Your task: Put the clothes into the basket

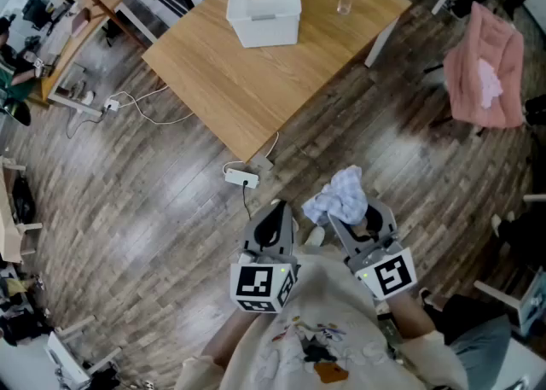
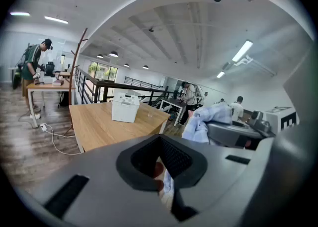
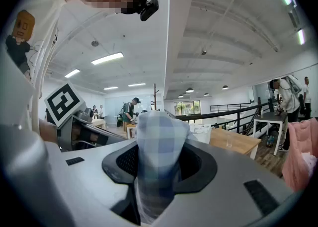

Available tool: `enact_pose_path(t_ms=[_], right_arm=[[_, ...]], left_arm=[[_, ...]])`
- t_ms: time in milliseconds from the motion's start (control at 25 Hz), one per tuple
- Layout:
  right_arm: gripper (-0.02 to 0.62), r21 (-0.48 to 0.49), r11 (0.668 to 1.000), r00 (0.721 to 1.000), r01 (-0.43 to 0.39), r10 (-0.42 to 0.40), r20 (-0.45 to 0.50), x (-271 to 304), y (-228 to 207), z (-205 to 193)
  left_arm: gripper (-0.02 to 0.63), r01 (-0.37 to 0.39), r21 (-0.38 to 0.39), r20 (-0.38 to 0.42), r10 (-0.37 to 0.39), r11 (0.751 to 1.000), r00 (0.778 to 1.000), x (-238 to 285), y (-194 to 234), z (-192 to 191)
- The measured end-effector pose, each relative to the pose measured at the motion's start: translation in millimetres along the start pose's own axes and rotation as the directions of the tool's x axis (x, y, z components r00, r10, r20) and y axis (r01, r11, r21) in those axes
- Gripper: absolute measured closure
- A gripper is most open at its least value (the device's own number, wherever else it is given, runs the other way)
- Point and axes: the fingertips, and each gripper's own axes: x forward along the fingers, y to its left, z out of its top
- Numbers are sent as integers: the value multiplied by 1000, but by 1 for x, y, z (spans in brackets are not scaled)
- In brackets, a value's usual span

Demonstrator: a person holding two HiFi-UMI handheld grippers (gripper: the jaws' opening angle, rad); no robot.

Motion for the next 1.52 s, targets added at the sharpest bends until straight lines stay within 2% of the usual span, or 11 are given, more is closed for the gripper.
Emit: enact_pose_path(t_ms=[120,400,640,840,1000,1200,1520], right_arm=[[426,16,1000,1000,3,-4,20,-21,0,-10],[426,41,999,999,5,-6,32,-71,22,-29],[425,56,998,998,-6,3,60,-94,30,-17],[422,56,998,998,-13,9,67,-93,37,-14],[422,85,996,999,-19,16,32,-82,38,-23],[422,91,995,1000,-25,25,4,-49,35,-26],[422,70,998,999,3,0,-34,38,1,-10]], left_arm=[[606,-16,67,3,16,998,1000,-7,-22,-13],[606,-5,34,-14,5,999,1000,-40,-64,-56],[606,10,81,-7,-10,997,1000,-48,-78,-50],[606,8,73,-2,-7,997,1000,-55,-76,-53],[606,7,57,-2,-7,998,1000,-52,-66,-55],[606,-4,27,7,3,1000,1000,-38,-33,-43],[606,46,8,22,-46,999,999,26,39,12]])
